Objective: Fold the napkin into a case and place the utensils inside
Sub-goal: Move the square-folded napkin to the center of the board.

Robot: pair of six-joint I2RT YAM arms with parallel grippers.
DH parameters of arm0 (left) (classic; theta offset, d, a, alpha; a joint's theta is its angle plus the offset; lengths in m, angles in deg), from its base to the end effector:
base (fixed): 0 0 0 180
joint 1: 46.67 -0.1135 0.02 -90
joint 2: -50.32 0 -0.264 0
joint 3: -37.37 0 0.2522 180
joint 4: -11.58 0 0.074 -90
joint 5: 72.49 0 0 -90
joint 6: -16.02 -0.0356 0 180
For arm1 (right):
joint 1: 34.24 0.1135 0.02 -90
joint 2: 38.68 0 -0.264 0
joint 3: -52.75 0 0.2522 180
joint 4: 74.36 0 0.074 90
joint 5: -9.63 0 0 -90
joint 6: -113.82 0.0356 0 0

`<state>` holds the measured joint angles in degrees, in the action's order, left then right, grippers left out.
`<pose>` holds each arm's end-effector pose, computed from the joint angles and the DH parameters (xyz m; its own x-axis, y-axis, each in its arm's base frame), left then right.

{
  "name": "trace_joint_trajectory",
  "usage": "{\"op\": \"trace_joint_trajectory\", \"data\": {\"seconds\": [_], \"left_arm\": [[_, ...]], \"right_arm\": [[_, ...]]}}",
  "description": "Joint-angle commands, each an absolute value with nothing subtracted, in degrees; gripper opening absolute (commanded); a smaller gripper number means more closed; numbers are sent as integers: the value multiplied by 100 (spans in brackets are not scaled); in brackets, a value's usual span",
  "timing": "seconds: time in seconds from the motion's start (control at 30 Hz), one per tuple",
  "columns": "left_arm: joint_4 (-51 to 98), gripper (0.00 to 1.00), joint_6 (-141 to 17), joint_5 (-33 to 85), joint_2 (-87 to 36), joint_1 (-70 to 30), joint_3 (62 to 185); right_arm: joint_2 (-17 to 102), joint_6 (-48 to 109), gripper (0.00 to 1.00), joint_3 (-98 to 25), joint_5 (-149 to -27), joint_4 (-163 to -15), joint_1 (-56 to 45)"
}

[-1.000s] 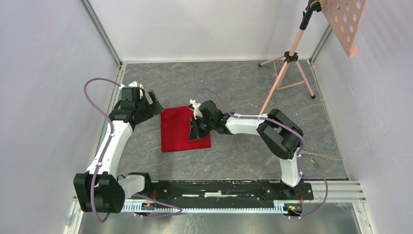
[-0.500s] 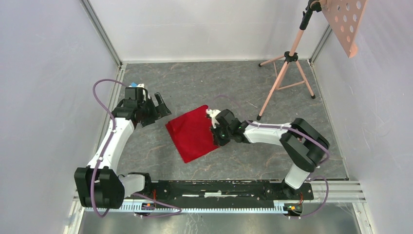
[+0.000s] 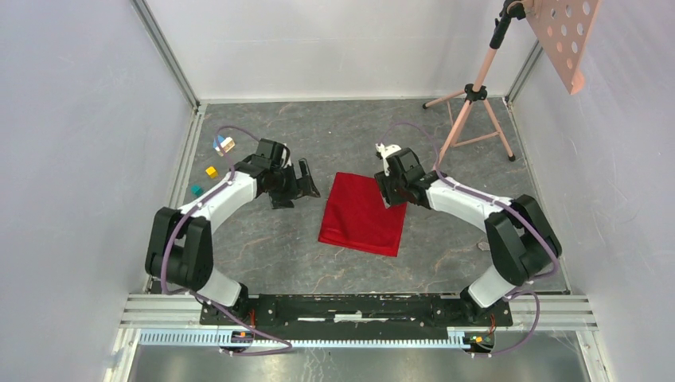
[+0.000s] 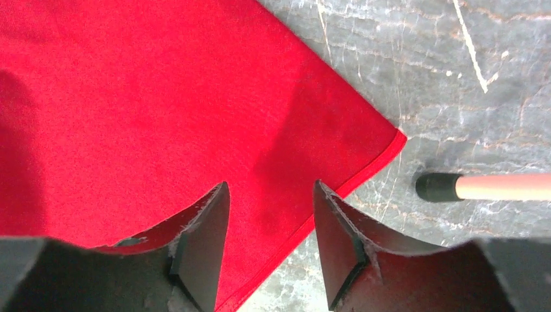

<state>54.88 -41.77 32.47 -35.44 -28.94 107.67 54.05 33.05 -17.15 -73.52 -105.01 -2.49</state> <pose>0.2827 -0.1000 0.2169 -0.9138 -0.2485 -0.3212 -0.0773 0.8829 -0.4632 0.2829 0.1701 0.1915 -0.7487 -0.2760 -0.6028 -0.3465 0.9380 0.0008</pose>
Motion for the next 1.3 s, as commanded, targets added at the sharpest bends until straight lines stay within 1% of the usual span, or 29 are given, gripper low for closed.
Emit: {"op": "trace_joint_trajectory", "data": {"seconds": [0.0,0.17,0.3,0.4,0.47,0.57,0.63,0.67,0.73,0.83,0.93,1.07,1.13,1.2,1.27], "left_arm": [[4629,100,-3696,3572,-3808,-2635,10812],[4598,96,-3676,3502,-4129,-2226,10617],[4453,91,-3605,3435,-4052,-2075,10196],[4396,84,-3558,3436,-3903,-1932,9981],[4405,78,-3553,3412,-3766,-1856,9878],[4420,70,-3517,3447,-3508,-1804,9710],[4456,68,-3506,3468,-3356,-1780,9609],[4456,67,-3488,3487,-3291,-1776,9552],[4457,64,-3465,3531,-3215,-1756,9476],[4450,60,-3456,3581,-3172,-1741,9439],[4399,56,-3432,3659,-3192,-1714,9440],[4306,54,-3389,3722,-3207,-1663,9387],[4273,49,-3388,3719,-3222,-1659,9360],[4255,47,-3386,3713,-3230,-1661,9341],[4224,44,-3384,3720,-3236,-1654,9326]], "right_arm": [[4892,3484,58,-1068,-7675,-10170,-468],[4801,3525,58,-709,-7692,-9933,-656],[5064,3464,54,-778,-7658,-9846,-770],[5340,3325,53,-968,-7582,-9746,-787],[5555,3215,53,-1170,-7741,-9676,-787],[5701,3130,52,-1573,-7847,-10107,-774],[5381,3193,57,-1481,-7727,-10375,-774],[5190,3235,61,-1346,-7732,-10472,-775],[4754,3426,66,-999,-8086,-10579,-770],[4287,3829,67,-459,-8933,-10512,-744],[3892,4300,64,-73,-9273,-10351,-579],[3699,4747,61,199,-9428,-10228,-309],[3637,4909,58,292,-9393,-10185,-165],[3573,5040,53,368,-9276,-10179,-59],[3542,5158,45,416,-9183,-10220,16]]}}
